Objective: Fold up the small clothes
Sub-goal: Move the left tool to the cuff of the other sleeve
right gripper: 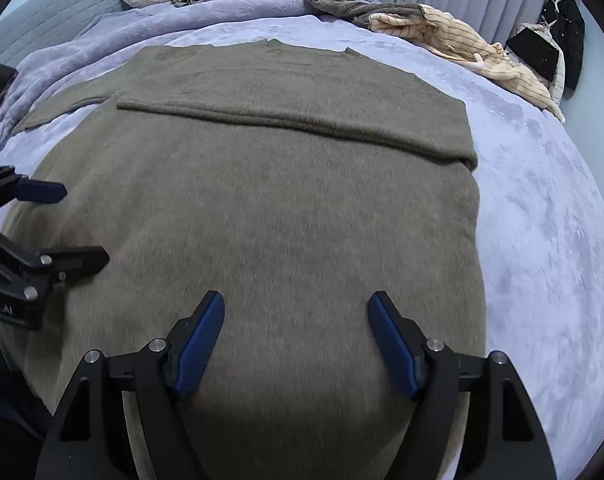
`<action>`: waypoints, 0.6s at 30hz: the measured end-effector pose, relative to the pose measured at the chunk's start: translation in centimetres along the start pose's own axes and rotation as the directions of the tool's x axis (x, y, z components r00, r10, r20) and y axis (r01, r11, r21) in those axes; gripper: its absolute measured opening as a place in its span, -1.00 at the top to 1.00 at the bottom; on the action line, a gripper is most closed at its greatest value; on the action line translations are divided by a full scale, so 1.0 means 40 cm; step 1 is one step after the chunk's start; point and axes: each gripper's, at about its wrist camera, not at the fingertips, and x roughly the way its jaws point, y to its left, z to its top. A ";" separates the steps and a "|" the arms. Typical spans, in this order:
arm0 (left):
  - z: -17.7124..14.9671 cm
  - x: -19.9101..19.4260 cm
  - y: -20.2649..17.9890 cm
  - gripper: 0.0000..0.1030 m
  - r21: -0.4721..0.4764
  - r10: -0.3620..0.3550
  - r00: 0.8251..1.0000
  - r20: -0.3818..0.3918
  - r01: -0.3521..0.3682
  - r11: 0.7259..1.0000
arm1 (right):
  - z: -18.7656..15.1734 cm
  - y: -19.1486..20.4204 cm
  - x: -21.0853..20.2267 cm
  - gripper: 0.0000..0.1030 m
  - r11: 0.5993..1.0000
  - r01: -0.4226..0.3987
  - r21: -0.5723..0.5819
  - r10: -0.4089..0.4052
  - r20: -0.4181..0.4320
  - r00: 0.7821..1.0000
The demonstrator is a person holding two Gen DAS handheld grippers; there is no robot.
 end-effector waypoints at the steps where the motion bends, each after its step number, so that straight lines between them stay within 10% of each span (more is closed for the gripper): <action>1: -0.016 -0.008 0.000 -0.99 0.017 0.000 1.000 0.008 0.000 1.000 | -0.028 0.005 -0.019 -0.50 1.000 0.006 -0.020 -0.006 0.018 1.000; 18: -0.220 -0.093 0.025 -0.99 0.088 -0.022 0.997 0.075 0.015 0.996 | -0.186 0.054 -0.163 -0.55 0.984 0.072 -0.161 -0.070 0.020 0.997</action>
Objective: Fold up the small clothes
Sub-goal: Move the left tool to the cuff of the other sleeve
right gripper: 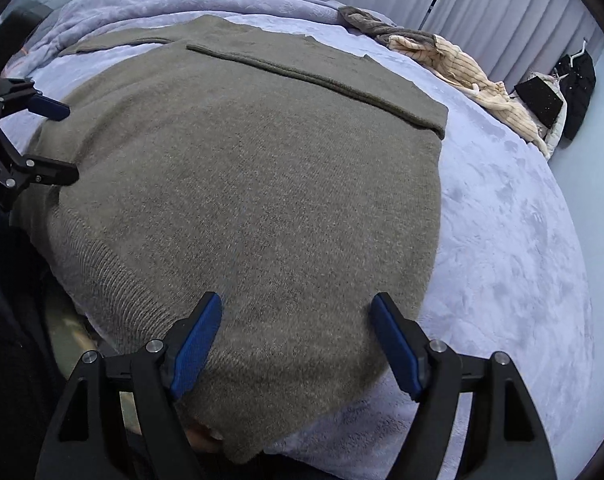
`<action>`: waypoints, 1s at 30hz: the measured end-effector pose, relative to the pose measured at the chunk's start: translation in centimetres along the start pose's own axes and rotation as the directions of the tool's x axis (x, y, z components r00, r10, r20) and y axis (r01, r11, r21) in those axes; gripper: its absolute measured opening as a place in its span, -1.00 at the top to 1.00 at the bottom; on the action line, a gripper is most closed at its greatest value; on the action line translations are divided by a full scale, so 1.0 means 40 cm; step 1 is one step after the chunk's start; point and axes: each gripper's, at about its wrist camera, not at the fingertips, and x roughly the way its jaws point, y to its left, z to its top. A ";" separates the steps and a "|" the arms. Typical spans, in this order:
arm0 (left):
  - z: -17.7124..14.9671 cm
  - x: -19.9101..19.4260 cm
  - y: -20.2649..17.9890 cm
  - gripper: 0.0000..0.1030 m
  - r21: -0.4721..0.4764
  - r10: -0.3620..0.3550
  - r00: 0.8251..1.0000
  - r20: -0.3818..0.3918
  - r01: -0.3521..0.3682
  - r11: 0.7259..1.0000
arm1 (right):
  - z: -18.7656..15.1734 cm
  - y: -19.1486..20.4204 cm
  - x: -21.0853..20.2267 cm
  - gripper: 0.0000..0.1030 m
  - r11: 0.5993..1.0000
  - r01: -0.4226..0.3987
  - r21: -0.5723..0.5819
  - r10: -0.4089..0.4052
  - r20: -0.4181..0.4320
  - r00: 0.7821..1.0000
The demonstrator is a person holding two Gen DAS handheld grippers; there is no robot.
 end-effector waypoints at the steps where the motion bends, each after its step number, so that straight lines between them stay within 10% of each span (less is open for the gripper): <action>1: 0.005 -0.009 0.001 -0.99 -0.016 -0.020 1.000 0.016 0.020 1.000 | 0.015 -0.001 -0.016 -0.55 1.000 -0.015 0.023 0.015 0.026 1.000; 7: 0.045 0.085 0.019 -0.99 -0.092 0.054 0.996 -0.069 -0.060 0.994 | 0.098 0.076 0.014 -0.55 0.994 -0.109 -0.025 0.110 0.053 0.992; 15: 0.090 0.025 0.126 -0.99 -0.262 0.009 1.000 0.020 -0.003 0.965 | 0.146 0.072 0.044 -0.56 0.990 -0.139 0.002 0.139 0.016 0.990; 21: 0.081 0.010 0.398 -0.99 -0.588 0.084 0.995 0.051 -0.038 0.808 | 0.225 0.055 0.047 -0.56 0.994 -0.105 0.032 0.104 0.050 0.993; 26: 0.058 -0.020 0.592 -0.99 -0.681 0.230 0.969 0.088 -0.110 0.724 | 0.267 0.066 0.061 -0.56 0.992 -0.119 0.036 0.118 0.037 0.992; 30: 0.001 0.020 0.820 -0.99 -0.825 0.153 0.977 0.145 0.034 0.564 | 0.294 0.096 0.070 -0.56 0.993 -0.122 0.007 0.121 0.021 0.992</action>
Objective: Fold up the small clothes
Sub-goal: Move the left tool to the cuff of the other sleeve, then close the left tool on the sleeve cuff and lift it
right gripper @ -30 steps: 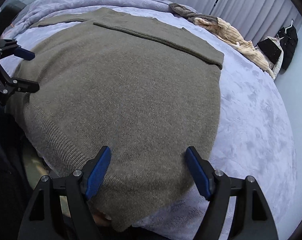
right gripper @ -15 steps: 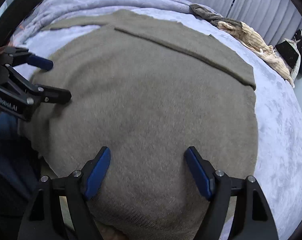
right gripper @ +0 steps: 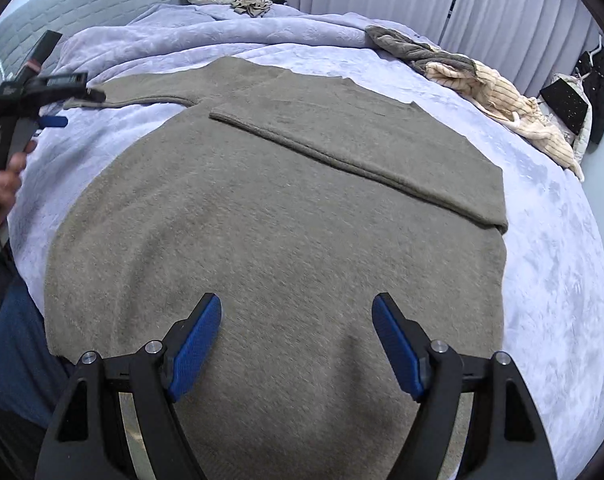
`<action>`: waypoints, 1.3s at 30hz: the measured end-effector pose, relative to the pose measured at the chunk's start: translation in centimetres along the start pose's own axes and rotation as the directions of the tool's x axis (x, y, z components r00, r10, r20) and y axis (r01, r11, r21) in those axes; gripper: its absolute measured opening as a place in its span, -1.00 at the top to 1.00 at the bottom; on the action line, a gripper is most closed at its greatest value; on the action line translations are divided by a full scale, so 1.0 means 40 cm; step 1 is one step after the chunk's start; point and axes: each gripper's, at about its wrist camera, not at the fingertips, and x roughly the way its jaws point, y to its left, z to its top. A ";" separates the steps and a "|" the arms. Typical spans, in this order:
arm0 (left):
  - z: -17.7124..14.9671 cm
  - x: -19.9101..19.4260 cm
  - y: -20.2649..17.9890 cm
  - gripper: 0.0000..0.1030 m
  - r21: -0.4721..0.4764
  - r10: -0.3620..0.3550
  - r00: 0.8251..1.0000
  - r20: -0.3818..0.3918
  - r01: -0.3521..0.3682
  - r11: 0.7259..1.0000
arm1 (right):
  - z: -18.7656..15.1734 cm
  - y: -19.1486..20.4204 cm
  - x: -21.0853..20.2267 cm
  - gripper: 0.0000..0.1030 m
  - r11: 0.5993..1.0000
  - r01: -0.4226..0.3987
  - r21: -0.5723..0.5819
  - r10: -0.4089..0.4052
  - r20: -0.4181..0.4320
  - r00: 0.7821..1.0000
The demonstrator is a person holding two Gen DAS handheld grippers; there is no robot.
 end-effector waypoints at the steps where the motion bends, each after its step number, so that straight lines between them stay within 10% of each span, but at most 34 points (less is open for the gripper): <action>1: 0.033 0.026 0.056 -0.99 -0.089 -0.063 0.998 -0.020 0.061 0.994 | 0.006 0.005 0.004 -0.56 1.000 -0.001 -0.003 0.001 -0.005 1.000; 6: 0.132 0.112 0.234 -0.99 -0.413 -0.260 0.964 0.049 0.256 0.874 | 0.043 0.042 0.011 -0.56 1.000 0.006 -0.020 -0.007 -0.017 1.000; 12: 0.215 0.158 0.301 -0.92 -0.480 -0.350 0.924 0.155 0.381 0.791 | 0.093 0.069 0.037 -0.56 0.999 0.022 -0.037 -0.024 -0.052 0.998; 13: 0.220 0.158 0.306 -0.73 -0.478 -0.348 0.921 0.174 0.388 0.788 | 0.105 0.073 0.042 -0.56 0.999 0.023 -0.043 -0.025 -0.058 0.998; 15: 0.231 0.156 0.309 0.58 -0.447 -0.353 0.920 0.168 0.390 0.805 | 0.122 0.080 0.048 -0.56 0.998 0.025 -0.055 -0.028 -0.061 0.998; 16: 0.235 0.165 0.306 0.72 -0.442 -0.357 0.922 0.148 0.384 0.810 | 0.135 0.084 0.051 -0.56 0.998 0.023 -0.062 -0.027 -0.062 0.998; 28: 0.247 0.068 0.280 0.72 -0.296 -0.201 0.967 0.158 0.240 0.925 | 0.435 0.083 0.212 -0.56 0.999 -0.029 0.022 0.030 -0.031 0.999; 30: 0.238 0.102 0.300 0.48 -0.338 -0.189 0.977 0.098 0.211 0.917 | 0.491 0.087 0.257 -0.56 0.997 -0.011 0.071 0.015 -0.046 0.999; 32: 0.222 0.127 0.337 -0.40 -0.389 -0.285 0.953 0.103 0.302 0.870 | 0.527 0.094 0.280 -0.57 0.990 -0.042 0.132 0.049 -0.045 0.998; 34: 0.210 0.122 0.366 -0.47 -0.413 -0.359 0.915 0.185 0.404 0.816 | 0.536 0.114 0.284 -0.57 0.985 -0.083 0.149 0.089 -0.033 0.995; 39: 0.232 0.136 0.351 -0.25 -0.378 -0.329 0.923 0.199 0.383 0.843 | 0.517 0.185 0.301 -0.57 0.993 -0.094 0.073 0.098 -0.058 0.994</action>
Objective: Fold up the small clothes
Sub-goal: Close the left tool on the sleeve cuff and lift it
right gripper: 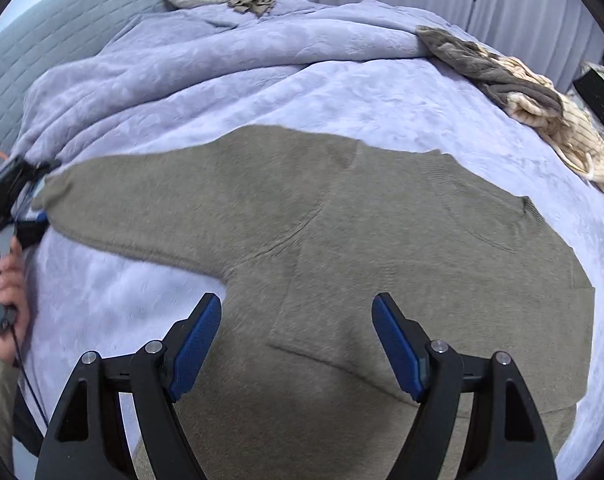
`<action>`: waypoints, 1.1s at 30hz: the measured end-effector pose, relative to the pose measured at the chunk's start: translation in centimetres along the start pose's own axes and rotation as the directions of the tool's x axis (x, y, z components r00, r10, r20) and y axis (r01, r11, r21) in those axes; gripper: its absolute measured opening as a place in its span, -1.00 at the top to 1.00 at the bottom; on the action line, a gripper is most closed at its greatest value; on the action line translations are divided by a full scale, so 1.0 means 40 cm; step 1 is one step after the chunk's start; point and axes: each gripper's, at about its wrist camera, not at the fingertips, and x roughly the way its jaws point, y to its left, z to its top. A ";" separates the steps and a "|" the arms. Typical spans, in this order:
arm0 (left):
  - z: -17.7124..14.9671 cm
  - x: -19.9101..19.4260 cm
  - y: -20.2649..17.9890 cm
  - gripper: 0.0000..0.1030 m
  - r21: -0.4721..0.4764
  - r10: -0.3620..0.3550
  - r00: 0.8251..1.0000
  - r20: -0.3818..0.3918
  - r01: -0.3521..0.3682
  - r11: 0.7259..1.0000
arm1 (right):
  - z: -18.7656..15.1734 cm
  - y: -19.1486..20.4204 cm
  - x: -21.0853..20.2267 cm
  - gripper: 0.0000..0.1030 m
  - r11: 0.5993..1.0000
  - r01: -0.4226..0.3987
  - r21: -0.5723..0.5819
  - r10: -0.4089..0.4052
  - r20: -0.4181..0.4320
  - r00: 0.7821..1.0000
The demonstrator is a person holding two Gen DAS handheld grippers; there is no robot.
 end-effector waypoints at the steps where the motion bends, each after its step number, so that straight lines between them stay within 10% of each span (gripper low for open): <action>1: -0.001 0.004 -0.001 0.01 0.012 0.007 1.000 0.006 -0.007 1.000 | -0.002 0.005 0.003 -0.57 1.000 -0.002 -0.007 0.002 -0.004 1.000; 2: 0.000 0.013 0.001 0.86 0.017 0.007 1.000 -0.002 -0.007 1.000 | -0.005 0.011 0.006 -0.57 1.000 -0.002 -0.013 0.002 -0.007 1.000; 8: 0.002 -0.039 -0.019 0.84 0.061 0.033 0.996 0.083 -0.039 0.997 | -0.005 0.010 0.005 -0.57 1.000 -0.003 -0.018 0.003 -0.011 1.000; 13: -0.034 -0.025 -0.164 0.84 0.276 0.228 0.967 0.116 -0.252 0.927 | 0.053 -0.007 0.037 -0.57 1.000 0.021 0.001 -0.021 0.004 1.000; 20: -0.048 -0.077 -0.304 0.84 0.395 0.214 0.960 0.178 -0.269 0.878 | 0.181 -0.064 0.196 -0.57 0.979 0.163 0.119 -0.154 -0.079 0.985; 28: -0.039 -0.134 -0.335 0.84 0.406 0.200 0.962 0.188 -0.261 0.876 | 0.255 0.120 0.274 -0.57 0.972 0.235 0.000 -0.234 -0.053 0.971; 30: -0.041 -0.136 -0.338 0.84 0.406 0.208 0.960 0.188 -0.269 0.874 | 0.258 0.167 0.263 -0.56 0.982 0.184 -0.035 -0.185 -0.040 0.982; 33: -0.049 -0.132 -0.357 0.84 0.414 0.209 0.961 0.180 -0.266 0.870 | 0.248 0.207 0.212 -0.56 0.990 -0.136 -0.036 0.134 -0.055 0.989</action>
